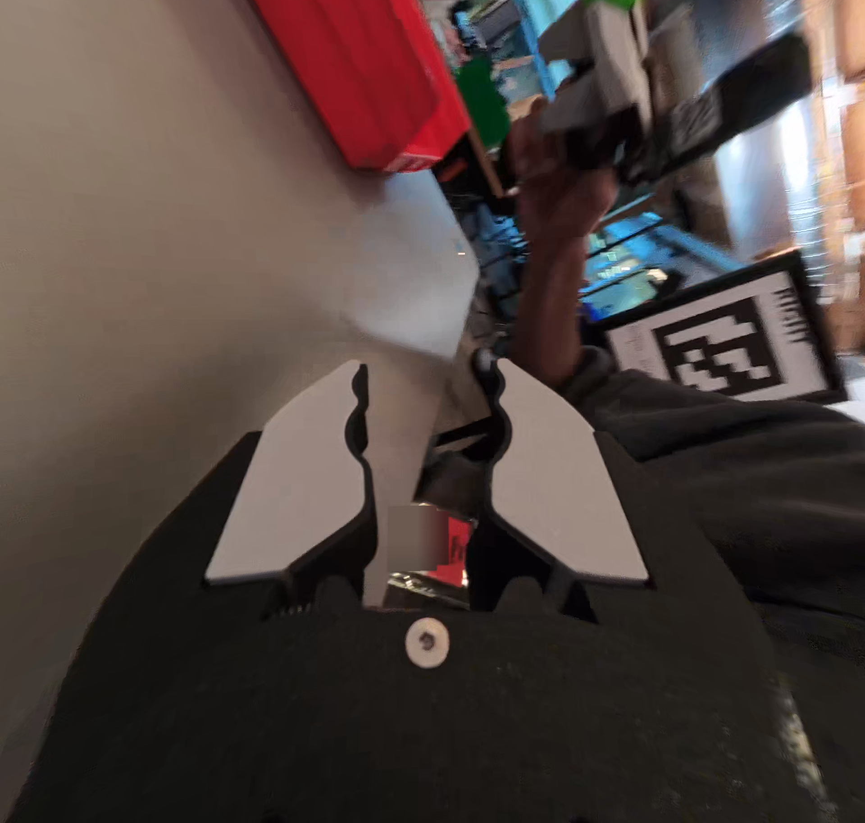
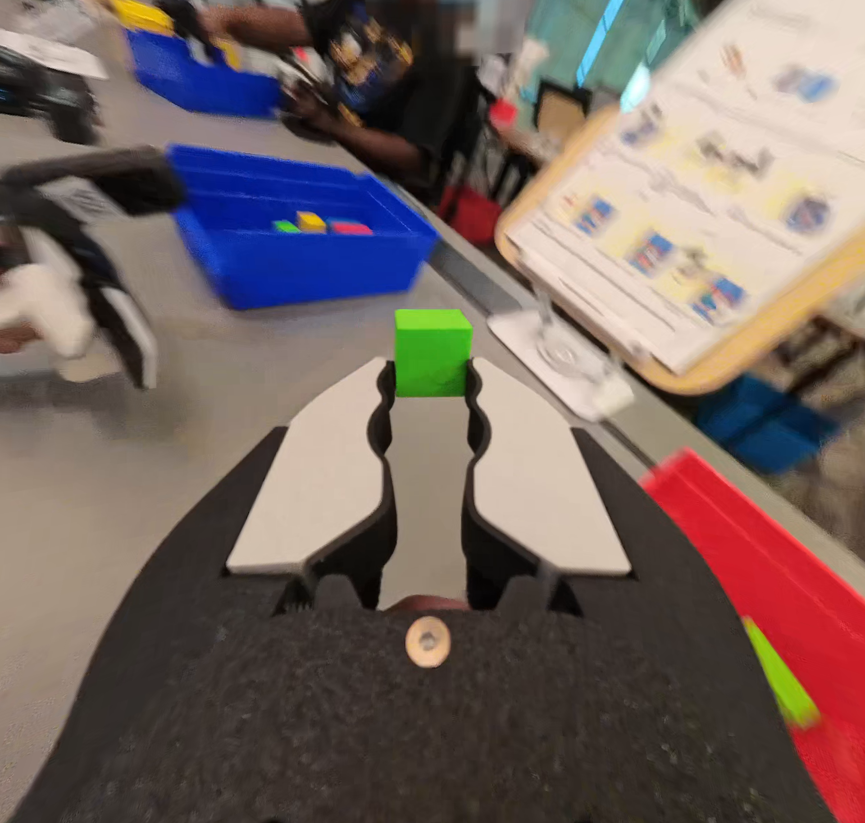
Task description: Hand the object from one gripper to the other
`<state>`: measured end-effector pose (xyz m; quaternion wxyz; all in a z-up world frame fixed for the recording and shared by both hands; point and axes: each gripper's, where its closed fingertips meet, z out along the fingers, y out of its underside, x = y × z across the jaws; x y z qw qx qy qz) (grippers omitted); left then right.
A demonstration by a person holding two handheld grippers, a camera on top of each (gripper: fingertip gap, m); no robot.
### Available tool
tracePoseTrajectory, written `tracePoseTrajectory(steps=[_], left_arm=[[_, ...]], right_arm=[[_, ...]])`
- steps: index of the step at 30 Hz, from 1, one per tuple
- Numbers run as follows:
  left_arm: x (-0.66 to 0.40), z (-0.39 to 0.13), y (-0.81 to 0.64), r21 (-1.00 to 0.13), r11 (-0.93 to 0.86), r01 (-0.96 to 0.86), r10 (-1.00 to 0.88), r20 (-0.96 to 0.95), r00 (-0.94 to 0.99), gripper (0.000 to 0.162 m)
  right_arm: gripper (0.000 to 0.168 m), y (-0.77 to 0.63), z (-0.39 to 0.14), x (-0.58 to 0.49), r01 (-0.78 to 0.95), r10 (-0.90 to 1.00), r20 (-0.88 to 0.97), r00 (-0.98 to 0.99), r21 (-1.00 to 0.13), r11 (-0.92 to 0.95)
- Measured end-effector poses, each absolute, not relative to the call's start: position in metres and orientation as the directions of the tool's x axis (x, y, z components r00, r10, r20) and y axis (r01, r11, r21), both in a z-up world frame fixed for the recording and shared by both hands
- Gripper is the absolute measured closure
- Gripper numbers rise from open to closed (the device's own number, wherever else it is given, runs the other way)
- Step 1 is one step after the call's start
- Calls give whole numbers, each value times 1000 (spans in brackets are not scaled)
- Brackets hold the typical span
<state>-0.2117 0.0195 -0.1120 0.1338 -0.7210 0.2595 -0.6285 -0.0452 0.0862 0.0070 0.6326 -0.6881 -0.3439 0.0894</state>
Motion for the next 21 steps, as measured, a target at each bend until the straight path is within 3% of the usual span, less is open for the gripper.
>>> tracePoseTrajectory(steps=[3,7,12,18,21], left_arm=[[-221,-101,26,-567,-809,-153,-582,809,79,117],[-223,-98,34,-639,-753,-158,-657,744,120,119],[-221,-100,29,-646,-742,-179,-668,734,123,120],[-225,-100,32,-660,-731,-172,-681,720,133,121],[-227,-102,33,-669,-721,-182,-693,706,147,121]], right_arm=[[140,121,-15,67,448,448,273,851,-823,-349],[140,144,-100,164,525,461,253,851,-461,-715],[140,158,-168,188,557,538,153,829,-156,-815],[140,165,-192,197,546,545,137,827,35,-837],[139,165,-192,197,546,547,152,823,49,-836]])
